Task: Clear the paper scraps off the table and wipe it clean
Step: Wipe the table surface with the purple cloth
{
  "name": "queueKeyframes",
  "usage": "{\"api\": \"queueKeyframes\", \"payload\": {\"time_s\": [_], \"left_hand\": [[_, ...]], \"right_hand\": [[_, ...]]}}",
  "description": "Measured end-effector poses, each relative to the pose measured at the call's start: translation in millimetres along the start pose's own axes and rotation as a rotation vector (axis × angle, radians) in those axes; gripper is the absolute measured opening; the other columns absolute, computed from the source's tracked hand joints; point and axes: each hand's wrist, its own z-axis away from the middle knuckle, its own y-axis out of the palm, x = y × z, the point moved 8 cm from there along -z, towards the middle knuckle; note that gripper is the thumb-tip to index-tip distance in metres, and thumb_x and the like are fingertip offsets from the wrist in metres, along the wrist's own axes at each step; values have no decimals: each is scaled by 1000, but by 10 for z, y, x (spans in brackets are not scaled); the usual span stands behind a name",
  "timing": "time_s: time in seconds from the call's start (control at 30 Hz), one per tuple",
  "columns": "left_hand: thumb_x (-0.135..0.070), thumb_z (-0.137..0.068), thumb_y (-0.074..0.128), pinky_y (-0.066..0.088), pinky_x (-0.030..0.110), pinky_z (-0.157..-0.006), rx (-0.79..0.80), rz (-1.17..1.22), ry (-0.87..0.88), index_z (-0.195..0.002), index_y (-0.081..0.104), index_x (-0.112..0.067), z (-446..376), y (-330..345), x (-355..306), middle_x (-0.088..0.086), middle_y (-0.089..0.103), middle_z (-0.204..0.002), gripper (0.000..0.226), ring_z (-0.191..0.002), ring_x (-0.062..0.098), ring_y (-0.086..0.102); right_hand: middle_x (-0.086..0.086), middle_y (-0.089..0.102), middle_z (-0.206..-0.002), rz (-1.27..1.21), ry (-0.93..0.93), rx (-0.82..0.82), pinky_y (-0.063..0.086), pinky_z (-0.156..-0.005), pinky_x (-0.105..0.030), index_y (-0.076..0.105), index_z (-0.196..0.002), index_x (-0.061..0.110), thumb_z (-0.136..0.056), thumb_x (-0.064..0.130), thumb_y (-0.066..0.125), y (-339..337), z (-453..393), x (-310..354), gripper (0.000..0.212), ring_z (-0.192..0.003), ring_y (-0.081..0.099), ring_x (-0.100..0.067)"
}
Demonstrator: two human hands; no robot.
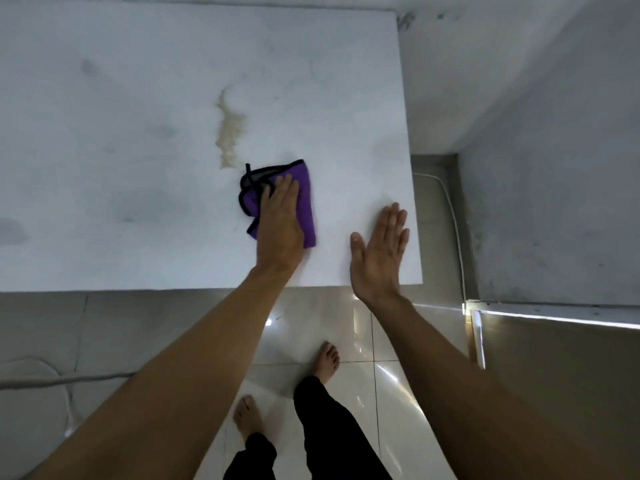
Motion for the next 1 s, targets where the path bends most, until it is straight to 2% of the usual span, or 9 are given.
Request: {"api": "queueKeyframes", "payload": {"time_s": [0.07,0.13,0.23,0.37,0.6,0.77,0.87,0.93,1.0], "left_hand": [[10,-90,39,13,48,-124,-23,14,7,-142,47,8,191,-167,97,23,43,-152,53,-146,37,33],[-12,-101,41,11,49,-125,-8,-85,-9,-143,48,3,360,-278,212,19,41,-155,45,-149,34,29],[-41,-102,43,12,49,-125,75,-176,-98,-149,42,-7,536,-333,440,11,33,-160,58,-152,29,21],[-31,-102,51,30,54,-118,-43,-136,-235,-146,45,-5,697,-541,770,14,37,-158,51,-148,33,29],[-42,-106,34,13,53,-123,-139,-297,-595,-159,14,-3,671,-1023,1775,15,10,-167,68,-154,31,8],[-42,-106,30,7,52,-124,-88,-308,-570,-159,9,-2,-103,-1062,2037,16,4,-167,70,-154,33,4],[-43,-105,30,2,49,-123,51,-203,-358,-159,8,-5,-620,-840,1743,15,1,-168,70,-155,31,0],[-43,-105,26,7,47,-122,109,-100,-214,-158,23,-10,-814,-805,1555,10,15,-167,63,-155,25,11],[-39,-104,26,22,44,-115,-7,60,-157,-144,50,-14,-867,-1081,1591,5,48,-152,53,-142,19,40]], "right_hand": [[-7,-16,-165,-1,-12,17,-15,-122,-37,-9,-156,6,-105,36,33,18,12,17,73,-150,-22,-18],[-7,-18,-164,-2,-12,36,-15,-122,-39,-11,-156,6,-105,38,31,29,9,25,73,-149,-24,-18],[-7,-19,-164,-6,-74,53,-13,-123,-41,-11,-156,6,-106,37,30,59,56,162,71,-150,-23,-18],[-7,-14,-165,-32,-217,87,-7,-124,-43,-5,-157,6,-107,30,33,235,174,642,67,-151,-18,-18],[-7,-12,-166,-11,-337,213,1,-125,-45,-3,-157,6,-105,27,33,818,240,1493,67,-151,-17,-18],[-7,-8,-166,23,-273,187,1,-125,-44,-1,-157,5,-105,31,29,1024,78,1725,65,-152,-16,-17],[-5,-4,-166,-16,-227,119,1,-125,-43,3,-158,7,-106,32,27,1032,-78,1874,62,-152,-12,-14],[-3,-1,-167,-50,-208,78,2,-125,-43,5,-158,9,-107,32,28,1062,-222,2070,60,-152,-10,-13],[-4,4,-167,-41,-235,42,4,-125,-44,10,-158,10,-106,30,29,1122,-378,2358,58,-153,-6,-15]]}}
